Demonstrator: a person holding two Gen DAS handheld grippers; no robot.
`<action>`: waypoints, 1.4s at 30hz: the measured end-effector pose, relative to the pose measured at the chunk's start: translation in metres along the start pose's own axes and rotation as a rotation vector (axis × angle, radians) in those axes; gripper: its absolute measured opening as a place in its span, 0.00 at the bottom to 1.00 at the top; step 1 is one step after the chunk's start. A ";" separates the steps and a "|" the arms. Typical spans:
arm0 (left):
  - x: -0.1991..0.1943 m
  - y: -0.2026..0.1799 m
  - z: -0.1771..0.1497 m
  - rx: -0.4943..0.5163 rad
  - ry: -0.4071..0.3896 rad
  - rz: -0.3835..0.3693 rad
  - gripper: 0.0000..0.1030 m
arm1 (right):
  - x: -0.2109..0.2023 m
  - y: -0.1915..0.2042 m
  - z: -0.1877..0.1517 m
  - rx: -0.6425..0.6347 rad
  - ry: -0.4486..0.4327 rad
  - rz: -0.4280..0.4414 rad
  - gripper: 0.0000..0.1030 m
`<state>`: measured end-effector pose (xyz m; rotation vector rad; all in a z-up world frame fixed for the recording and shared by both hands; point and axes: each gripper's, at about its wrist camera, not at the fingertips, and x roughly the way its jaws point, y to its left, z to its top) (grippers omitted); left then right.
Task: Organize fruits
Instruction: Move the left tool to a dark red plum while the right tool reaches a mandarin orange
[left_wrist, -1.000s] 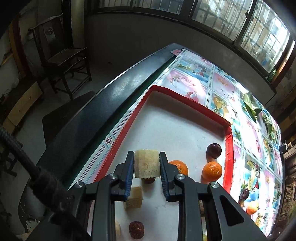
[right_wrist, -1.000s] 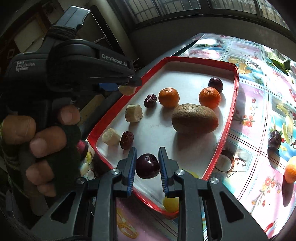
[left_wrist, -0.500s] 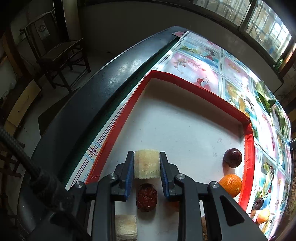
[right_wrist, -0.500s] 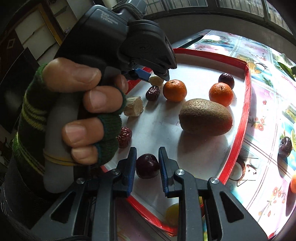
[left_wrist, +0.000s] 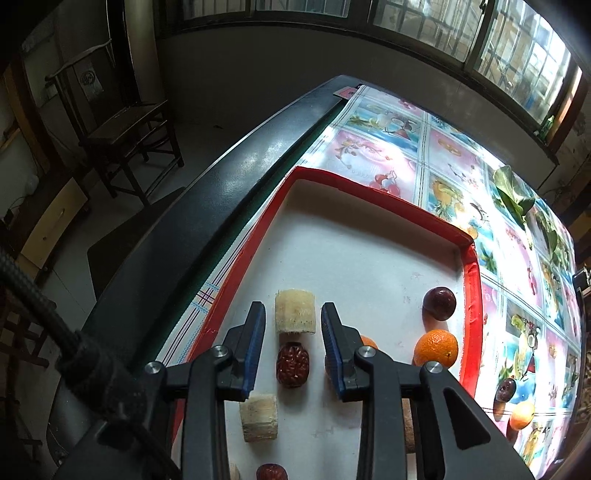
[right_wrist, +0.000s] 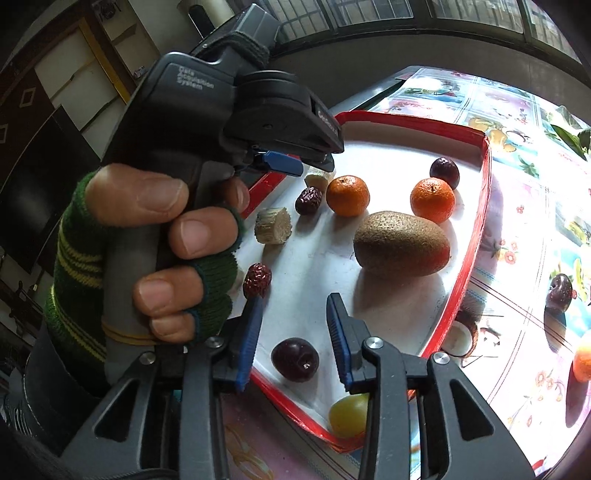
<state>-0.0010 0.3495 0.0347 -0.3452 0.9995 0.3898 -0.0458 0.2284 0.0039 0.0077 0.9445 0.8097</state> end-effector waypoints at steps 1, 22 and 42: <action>-0.005 -0.001 -0.002 0.001 -0.009 -0.001 0.30 | -0.005 -0.002 0.000 0.005 -0.009 0.002 0.37; -0.067 -0.071 -0.063 0.121 -0.110 -0.044 0.44 | -0.127 -0.108 -0.042 0.267 -0.184 -0.154 0.38; -0.070 -0.128 -0.085 0.207 -0.068 -0.134 0.52 | -0.146 -0.153 -0.074 0.367 -0.185 -0.217 0.39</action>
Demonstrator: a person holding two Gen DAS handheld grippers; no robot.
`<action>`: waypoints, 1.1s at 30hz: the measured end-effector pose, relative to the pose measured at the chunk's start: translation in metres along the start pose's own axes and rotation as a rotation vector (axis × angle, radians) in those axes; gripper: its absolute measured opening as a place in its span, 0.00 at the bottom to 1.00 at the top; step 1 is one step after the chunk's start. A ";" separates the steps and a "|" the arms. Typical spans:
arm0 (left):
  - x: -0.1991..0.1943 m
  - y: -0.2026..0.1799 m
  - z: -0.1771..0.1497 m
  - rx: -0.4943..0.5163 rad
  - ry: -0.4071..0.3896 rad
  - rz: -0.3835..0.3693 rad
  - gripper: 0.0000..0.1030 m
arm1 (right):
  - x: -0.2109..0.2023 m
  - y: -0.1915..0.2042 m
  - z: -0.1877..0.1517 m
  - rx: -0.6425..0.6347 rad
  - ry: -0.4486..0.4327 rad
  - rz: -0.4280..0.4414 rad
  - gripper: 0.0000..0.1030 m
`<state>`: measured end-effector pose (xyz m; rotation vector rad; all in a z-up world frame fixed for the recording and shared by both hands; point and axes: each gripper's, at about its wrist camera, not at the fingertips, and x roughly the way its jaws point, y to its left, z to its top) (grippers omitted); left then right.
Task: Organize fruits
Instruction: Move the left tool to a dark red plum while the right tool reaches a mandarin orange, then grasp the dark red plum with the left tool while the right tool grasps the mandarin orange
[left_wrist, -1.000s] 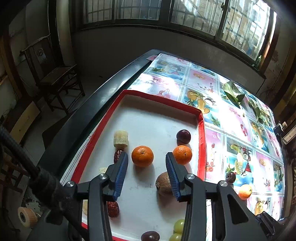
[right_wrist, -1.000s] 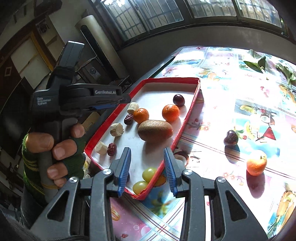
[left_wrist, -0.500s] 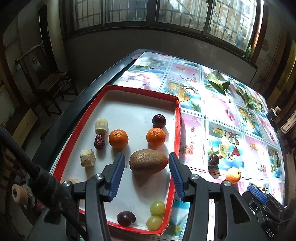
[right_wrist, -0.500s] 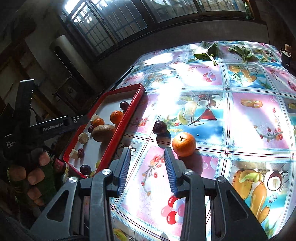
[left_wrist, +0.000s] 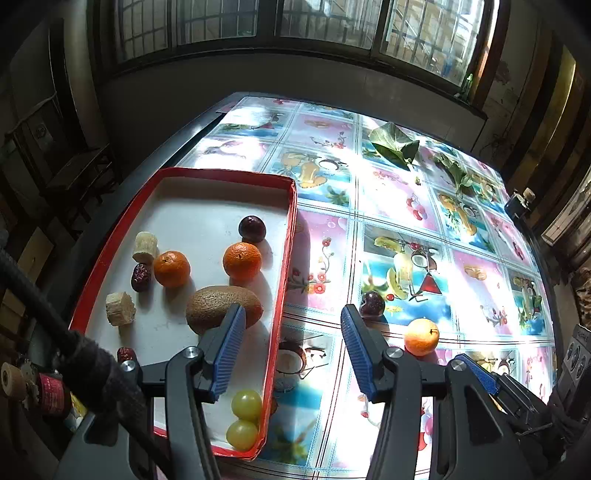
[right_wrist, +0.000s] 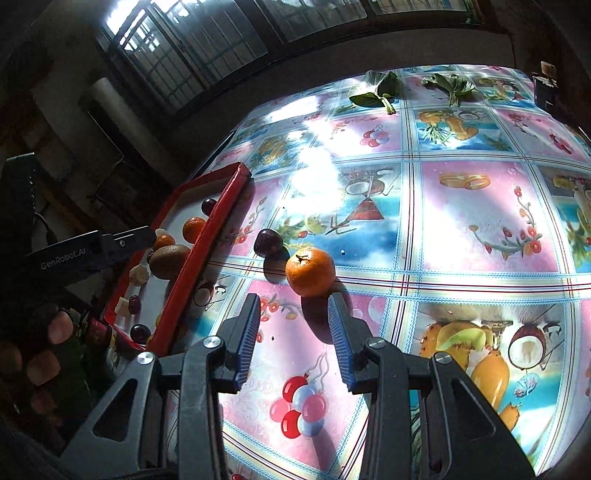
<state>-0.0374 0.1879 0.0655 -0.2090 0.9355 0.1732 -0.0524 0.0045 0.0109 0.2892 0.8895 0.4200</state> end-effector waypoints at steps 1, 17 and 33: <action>0.002 -0.003 -0.001 0.007 0.005 -0.008 0.52 | 0.001 -0.001 0.000 0.001 0.002 -0.002 0.41; 0.024 -0.024 0.003 0.037 0.055 -0.029 0.56 | 0.039 0.013 0.018 -0.089 0.043 -0.130 0.47; 0.091 -0.074 -0.002 0.120 0.155 0.012 0.46 | -0.020 -0.032 0.020 0.008 -0.055 -0.195 0.37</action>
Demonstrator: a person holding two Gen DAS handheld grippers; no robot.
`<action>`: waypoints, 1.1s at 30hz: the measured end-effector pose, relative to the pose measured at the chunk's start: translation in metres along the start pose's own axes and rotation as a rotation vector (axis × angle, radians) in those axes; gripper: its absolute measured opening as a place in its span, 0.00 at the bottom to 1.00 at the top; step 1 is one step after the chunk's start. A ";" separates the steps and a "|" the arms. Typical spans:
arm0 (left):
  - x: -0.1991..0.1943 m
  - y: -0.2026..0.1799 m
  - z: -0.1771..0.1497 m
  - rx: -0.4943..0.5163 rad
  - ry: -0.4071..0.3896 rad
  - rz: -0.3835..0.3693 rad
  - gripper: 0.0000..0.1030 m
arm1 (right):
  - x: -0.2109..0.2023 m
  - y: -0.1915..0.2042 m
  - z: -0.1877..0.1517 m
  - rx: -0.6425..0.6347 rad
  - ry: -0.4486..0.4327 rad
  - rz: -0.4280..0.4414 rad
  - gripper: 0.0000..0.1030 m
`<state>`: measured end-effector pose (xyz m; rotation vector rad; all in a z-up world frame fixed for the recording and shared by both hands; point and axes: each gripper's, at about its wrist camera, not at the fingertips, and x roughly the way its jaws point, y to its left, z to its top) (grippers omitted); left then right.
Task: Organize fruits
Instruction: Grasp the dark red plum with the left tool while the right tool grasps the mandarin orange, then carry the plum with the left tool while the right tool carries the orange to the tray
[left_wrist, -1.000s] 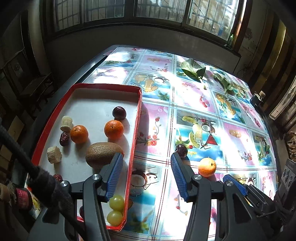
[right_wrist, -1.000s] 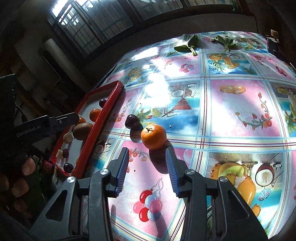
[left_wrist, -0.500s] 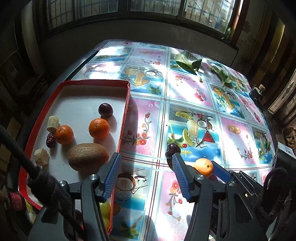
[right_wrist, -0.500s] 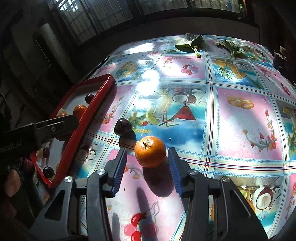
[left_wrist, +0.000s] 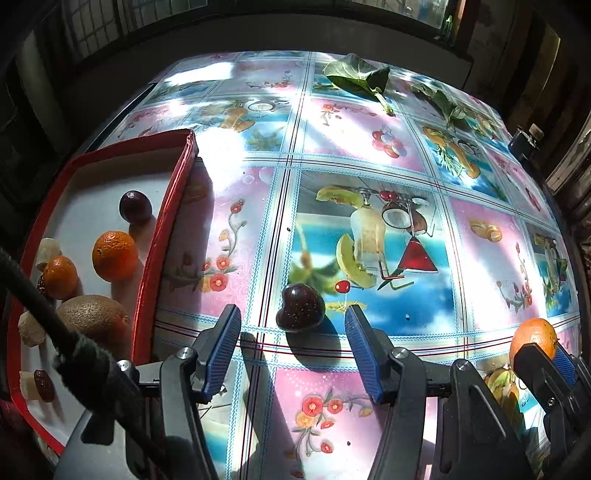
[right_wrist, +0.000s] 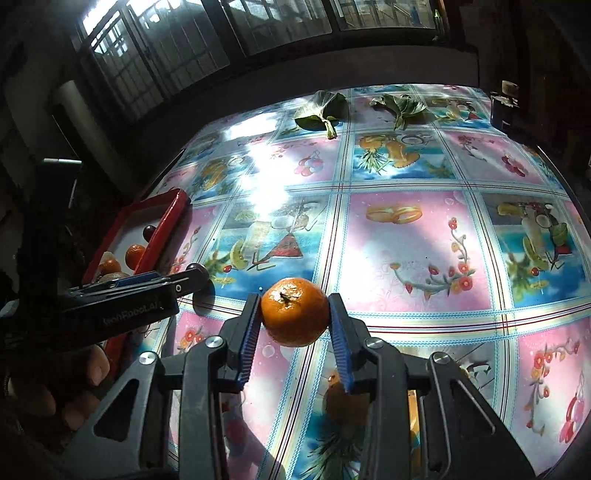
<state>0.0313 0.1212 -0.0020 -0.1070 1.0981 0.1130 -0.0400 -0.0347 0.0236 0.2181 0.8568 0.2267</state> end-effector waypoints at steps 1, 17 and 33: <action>0.000 -0.001 -0.001 0.001 -0.014 0.010 0.39 | -0.004 -0.003 0.001 0.007 -0.002 0.002 0.37; -0.048 0.028 -0.037 -0.087 -0.091 0.068 0.23 | -0.015 0.018 -0.012 -0.031 0.003 0.059 0.37; -0.082 0.067 -0.061 -0.147 -0.157 0.106 0.23 | -0.018 0.068 -0.024 -0.122 0.013 0.084 0.37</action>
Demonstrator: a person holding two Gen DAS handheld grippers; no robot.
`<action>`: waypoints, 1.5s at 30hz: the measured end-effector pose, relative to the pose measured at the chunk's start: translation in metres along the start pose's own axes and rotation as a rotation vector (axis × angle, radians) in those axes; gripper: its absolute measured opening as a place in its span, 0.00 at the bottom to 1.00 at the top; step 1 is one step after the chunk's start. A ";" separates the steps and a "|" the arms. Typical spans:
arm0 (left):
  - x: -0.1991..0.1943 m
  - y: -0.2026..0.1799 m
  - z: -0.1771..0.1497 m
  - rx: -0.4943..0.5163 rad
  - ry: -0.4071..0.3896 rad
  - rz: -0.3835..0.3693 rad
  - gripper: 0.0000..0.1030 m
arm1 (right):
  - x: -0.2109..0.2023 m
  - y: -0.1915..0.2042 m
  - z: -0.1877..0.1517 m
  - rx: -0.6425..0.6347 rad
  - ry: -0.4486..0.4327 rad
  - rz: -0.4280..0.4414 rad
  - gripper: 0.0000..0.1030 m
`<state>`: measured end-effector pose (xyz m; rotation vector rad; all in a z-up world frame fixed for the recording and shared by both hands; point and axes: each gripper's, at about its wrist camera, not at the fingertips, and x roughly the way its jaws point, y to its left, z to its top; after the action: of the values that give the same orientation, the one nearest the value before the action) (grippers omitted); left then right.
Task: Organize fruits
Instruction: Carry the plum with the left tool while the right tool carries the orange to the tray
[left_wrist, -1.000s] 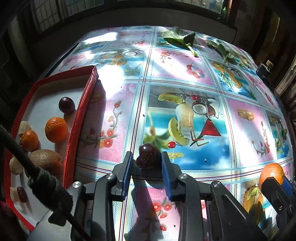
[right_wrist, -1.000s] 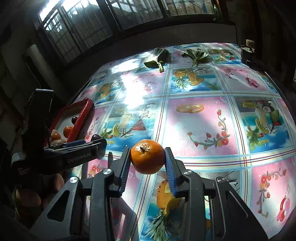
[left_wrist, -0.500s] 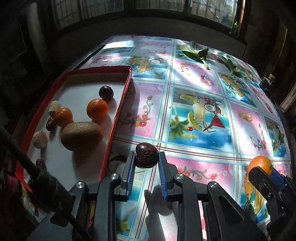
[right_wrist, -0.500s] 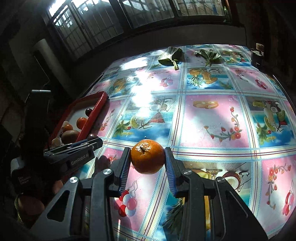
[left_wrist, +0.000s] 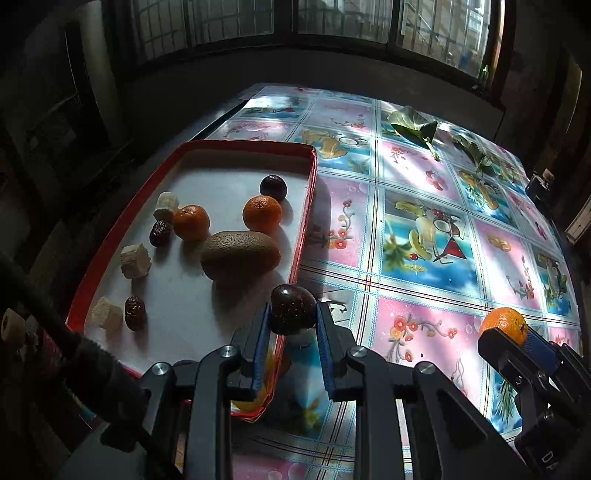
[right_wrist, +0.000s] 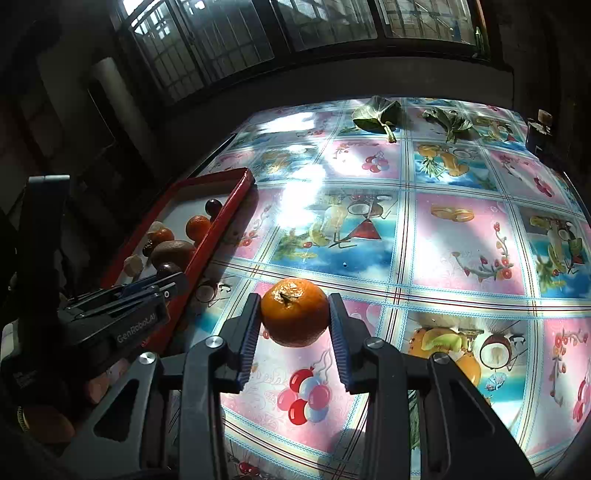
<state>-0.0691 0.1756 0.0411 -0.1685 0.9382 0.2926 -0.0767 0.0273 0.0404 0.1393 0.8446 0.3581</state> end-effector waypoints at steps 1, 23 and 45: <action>-0.002 0.003 -0.001 -0.003 -0.003 0.001 0.23 | 0.000 0.003 0.000 -0.006 0.001 0.004 0.37; -0.009 0.061 0.002 -0.122 -0.020 0.016 0.23 | 0.016 0.045 0.003 -0.068 0.035 0.050 0.37; 0.026 0.106 0.013 -0.182 0.050 -0.013 0.23 | 0.155 0.137 0.111 -0.203 0.123 0.162 0.37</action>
<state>-0.0788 0.2842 0.0258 -0.3502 0.9594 0.3634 0.0662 0.2133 0.0399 -0.0040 0.9149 0.6066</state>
